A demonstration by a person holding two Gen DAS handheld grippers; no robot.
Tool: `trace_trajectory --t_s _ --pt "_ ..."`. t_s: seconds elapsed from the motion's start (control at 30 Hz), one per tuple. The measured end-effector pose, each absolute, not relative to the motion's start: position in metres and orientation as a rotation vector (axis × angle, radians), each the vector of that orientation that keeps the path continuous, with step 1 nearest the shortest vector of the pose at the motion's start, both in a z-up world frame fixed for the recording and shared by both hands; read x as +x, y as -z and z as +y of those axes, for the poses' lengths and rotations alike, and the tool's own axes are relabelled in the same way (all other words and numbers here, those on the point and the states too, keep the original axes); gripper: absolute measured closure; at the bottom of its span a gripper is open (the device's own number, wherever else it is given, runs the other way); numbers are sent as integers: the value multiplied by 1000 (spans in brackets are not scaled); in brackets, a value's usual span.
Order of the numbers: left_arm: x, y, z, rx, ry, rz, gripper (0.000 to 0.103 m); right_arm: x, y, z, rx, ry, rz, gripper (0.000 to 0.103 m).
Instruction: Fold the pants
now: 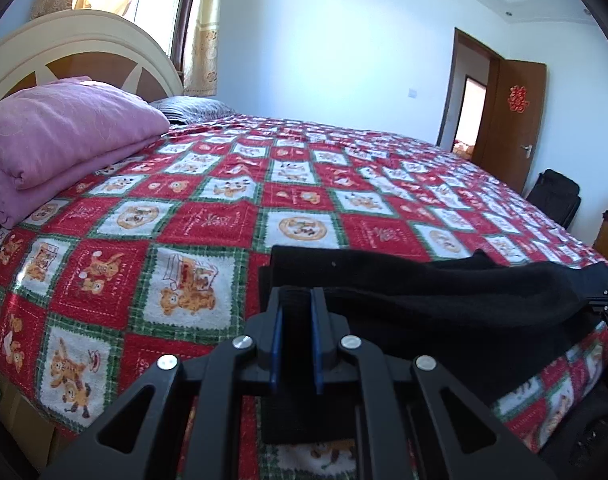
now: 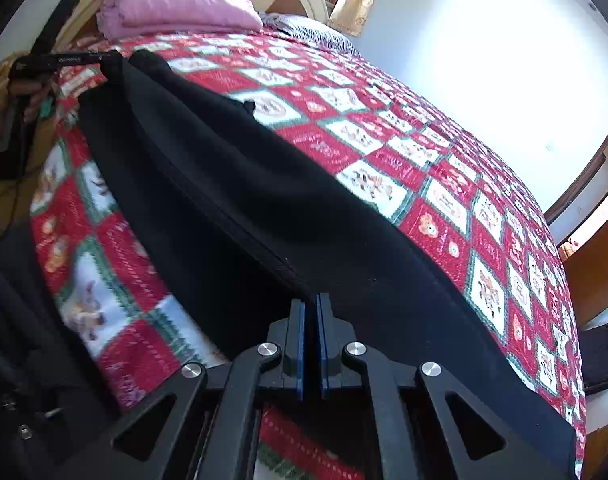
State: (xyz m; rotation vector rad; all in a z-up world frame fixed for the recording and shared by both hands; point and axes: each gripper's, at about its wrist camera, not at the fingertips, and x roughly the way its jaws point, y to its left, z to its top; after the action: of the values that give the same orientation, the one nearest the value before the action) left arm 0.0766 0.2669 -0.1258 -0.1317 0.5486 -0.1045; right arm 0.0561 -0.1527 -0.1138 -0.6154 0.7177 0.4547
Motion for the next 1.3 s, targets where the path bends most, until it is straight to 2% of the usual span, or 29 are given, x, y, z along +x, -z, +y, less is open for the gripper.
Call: trace_trajectory --t_s 0.27,0.37,0.4,0.43,0.5,0.63,0.83,0.93,1.13,1.3 --pt "64 151 266 -118 122 610 88 51 139 -158 -617 -467 802 98" --pt "59 150 271 -98 100 602 70 53 143 -158 -617 -474 815 98" --pt "56 149 274 -85 84 600 58 55 141 -160 -596 -479 827 98" --pt "54 149 277 -81 87 597 51 57 140 -161 -579 -486 841 96" --pt "47 148 287 -69 82 599 46 58 139 -166 -569 -498 856 93" --pt "28 148 308 -63 32 611 48 52 135 -172 -560 -535 883 76" --pt "25 147 308 -147 80 601 53 47 124 -167 -558 -530 848 74" --pt "33 149 287 -105 111 606 54 51 117 -144 -537 -577 816 58" --pt "37 152 267 -14 112 598 54 58 129 -78 -580 -675 795 58" --pt "32 144 286 -67 50 564 54 73 144 -56 -592 -655 821 58"
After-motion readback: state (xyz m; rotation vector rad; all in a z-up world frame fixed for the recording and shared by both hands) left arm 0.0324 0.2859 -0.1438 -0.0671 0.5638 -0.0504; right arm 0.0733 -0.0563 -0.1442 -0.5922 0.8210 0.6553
